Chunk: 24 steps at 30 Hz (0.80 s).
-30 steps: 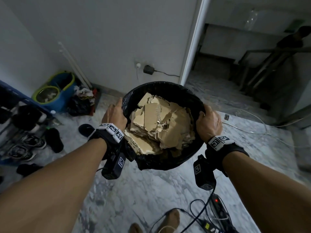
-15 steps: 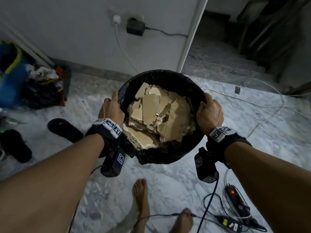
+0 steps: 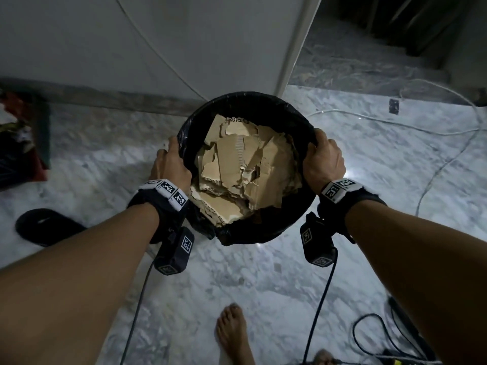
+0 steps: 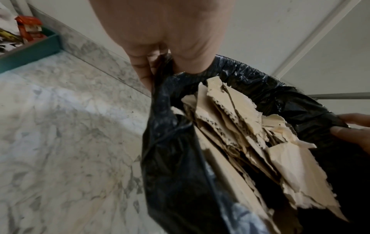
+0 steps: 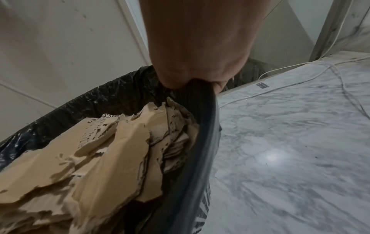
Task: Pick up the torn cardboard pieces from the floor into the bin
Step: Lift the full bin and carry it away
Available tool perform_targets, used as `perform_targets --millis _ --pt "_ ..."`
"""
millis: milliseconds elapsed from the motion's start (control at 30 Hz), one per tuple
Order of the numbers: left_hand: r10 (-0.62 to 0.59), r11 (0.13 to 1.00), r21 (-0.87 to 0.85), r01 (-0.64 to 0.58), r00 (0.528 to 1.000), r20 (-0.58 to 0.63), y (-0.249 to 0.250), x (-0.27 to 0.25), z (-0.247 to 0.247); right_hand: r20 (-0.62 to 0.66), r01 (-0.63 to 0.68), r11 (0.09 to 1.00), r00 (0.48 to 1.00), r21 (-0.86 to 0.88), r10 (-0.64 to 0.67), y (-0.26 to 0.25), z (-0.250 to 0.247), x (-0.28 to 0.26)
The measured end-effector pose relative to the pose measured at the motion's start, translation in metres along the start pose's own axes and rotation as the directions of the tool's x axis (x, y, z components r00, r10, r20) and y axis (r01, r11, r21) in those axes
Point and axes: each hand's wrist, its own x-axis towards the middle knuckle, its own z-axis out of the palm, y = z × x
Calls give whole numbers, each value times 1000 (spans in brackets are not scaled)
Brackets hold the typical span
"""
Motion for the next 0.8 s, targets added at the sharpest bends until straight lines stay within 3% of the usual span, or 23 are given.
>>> perform_targets --millis 467,800 --pt "-41 999 13 40 995 93 -13 18 47 69 10 1000 998 2 -10 30 45 22" --pt "17 998 55 -22 996 89 -6 16 68 72 -8 999 997 -32 10 58 58 19"
